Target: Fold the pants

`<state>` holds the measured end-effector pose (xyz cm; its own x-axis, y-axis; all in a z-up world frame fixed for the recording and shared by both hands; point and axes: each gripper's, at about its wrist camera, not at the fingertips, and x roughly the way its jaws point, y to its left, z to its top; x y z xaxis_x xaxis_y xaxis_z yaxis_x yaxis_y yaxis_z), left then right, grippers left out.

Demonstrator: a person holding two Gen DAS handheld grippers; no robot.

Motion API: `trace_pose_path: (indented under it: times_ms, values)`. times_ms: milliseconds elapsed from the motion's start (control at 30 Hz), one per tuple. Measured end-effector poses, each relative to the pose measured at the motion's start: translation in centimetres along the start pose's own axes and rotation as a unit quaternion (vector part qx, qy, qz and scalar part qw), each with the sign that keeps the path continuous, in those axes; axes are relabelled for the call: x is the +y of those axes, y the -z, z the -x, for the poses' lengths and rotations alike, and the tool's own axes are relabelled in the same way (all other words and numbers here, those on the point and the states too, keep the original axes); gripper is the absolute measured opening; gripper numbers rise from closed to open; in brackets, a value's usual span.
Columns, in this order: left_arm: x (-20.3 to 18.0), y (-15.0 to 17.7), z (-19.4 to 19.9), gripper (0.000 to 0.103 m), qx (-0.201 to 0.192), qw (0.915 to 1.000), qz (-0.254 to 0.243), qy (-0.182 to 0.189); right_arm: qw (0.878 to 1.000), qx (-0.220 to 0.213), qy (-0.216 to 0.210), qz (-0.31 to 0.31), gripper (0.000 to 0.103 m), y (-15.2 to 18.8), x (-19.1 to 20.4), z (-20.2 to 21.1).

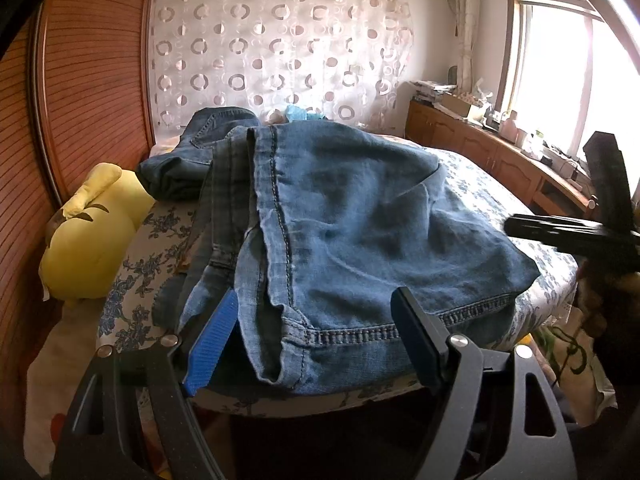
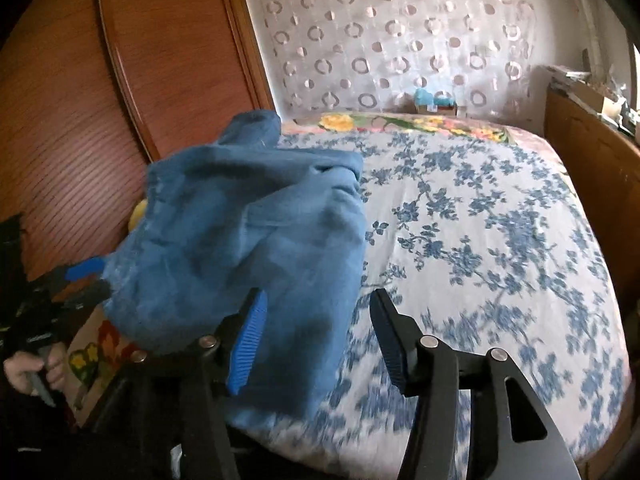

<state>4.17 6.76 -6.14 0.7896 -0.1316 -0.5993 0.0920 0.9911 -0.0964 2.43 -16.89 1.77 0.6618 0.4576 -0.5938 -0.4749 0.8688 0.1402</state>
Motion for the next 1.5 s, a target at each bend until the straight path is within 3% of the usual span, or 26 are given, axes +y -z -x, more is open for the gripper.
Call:
trace_pose_path:
  times_ms: [200, 533, 733, 800, 867, 900, 1133, 1267, 1500]
  values:
    - [0.2, 0.0, -0.1, 0.079, 0.002, 1.0000, 0.001, -0.002, 0.999, 0.023, -0.018, -0.033, 0.056, -1.1, -1.1, -4.4]
    - [0.0, 0.1, -0.5, 0.079, 0.005, 1.0000, -0.001, -0.001, 0.998, 0.043, -0.021, -0.035, 0.056, -2.5, -1.7, -7.7]
    - [-0.1, 0.1, -0.8, 0.079, 0.008, 1.0000, -0.003, -0.002, 0.996, 0.046, -0.048, -0.061, 0.055, -2.8, -2.2, -9.2]
    - [-0.1, 0.1, -0.9, 0.079, 0.009, 0.9999, -0.004, -0.003, 0.995, 0.049, -0.058, -0.058, 0.041, -2.8, -2.2, -9.5]
    - [-0.2, 0.1, -0.9, 0.079, 0.009, 0.9999, -0.003, -0.003, 0.994, 0.051, -0.073, -0.057, 0.013, -2.8, -2.3, -9.7]
    - [-0.2, 0.1, -0.9, 0.079, 0.009, 1.0000, -0.003, -0.003, 0.994, 0.050, -0.079, -0.055, 0.011, -2.8, -2.2, -9.7]
    - [-0.5, -0.2, -0.6, 0.079, 0.005, 1.0000, -0.008, -0.002, 0.995, -0.022, -0.076, -0.054, 0.007, -3.8, -2.5, -5.4]
    - [-0.9, -0.7, -0.2, 0.079, -0.003, 0.9999, -0.015, 0.000, 0.997, -0.058, -0.045, -0.032, 0.007, -4.2, -2.8, -1.7]
    - [-2.6, -2.1, -0.4, 0.079, -0.012, 0.9993, -0.032, 0.016, 0.996, -0.075, 0.023, -0.033, 0.007, -2.3, -7.5, 3.5]
